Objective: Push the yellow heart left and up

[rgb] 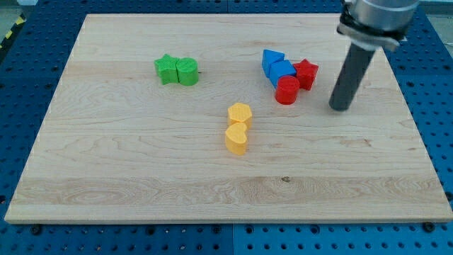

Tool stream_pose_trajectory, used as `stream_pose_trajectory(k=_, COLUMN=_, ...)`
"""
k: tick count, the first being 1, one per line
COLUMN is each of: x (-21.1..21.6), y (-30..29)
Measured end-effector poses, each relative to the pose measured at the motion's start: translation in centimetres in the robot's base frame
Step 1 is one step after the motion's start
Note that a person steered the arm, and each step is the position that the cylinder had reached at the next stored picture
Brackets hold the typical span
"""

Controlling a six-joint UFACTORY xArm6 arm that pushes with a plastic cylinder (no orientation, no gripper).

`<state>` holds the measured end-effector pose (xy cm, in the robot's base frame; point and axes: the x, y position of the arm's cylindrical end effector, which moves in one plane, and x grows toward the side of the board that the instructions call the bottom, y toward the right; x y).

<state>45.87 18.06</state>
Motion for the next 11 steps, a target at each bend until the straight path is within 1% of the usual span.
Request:
stream_pose_trajectory(k=1, x=4.6, y=-3.9)
stream_pose_trajectory(k=2, x=6.7, y=-8.8)
stream_pose_trajectory(k=4, x=6.7, y=-9.9)
stream_pose_trajectory(k=9, x=7.0, y=-21.7)
stream_pose_trajectory(k=11, x=2.3, y=-22.1)
